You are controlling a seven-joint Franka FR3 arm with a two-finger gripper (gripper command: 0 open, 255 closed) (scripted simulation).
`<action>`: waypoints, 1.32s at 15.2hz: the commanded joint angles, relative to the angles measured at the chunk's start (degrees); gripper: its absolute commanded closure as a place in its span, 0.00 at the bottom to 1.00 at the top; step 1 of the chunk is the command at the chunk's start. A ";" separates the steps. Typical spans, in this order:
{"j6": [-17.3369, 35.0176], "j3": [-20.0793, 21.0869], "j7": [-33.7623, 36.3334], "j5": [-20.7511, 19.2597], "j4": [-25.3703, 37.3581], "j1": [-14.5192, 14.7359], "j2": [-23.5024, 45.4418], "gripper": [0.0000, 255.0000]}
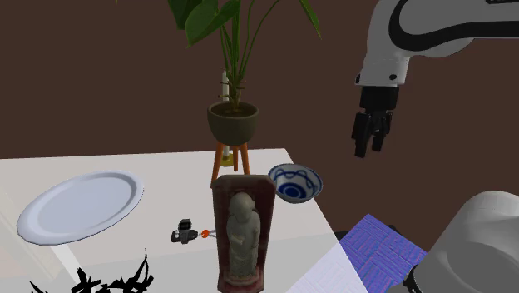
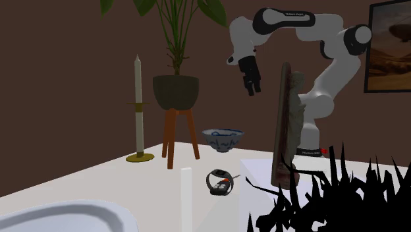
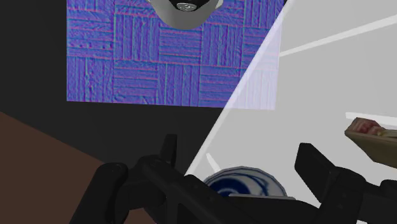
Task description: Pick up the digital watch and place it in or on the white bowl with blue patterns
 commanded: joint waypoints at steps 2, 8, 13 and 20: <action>1.31 1.27 1.38 1.04 -0.39 0.44 0.49 0.00; 9.60 8.87 9.32 6.50 -1.11 2.95 5.33 0.00; 16.78 15.05 15.77 9.52 0.51 4.57 11.69 0.00; 26.27 23.26 25.36 10.04 6.06 5.62 23.52 0.00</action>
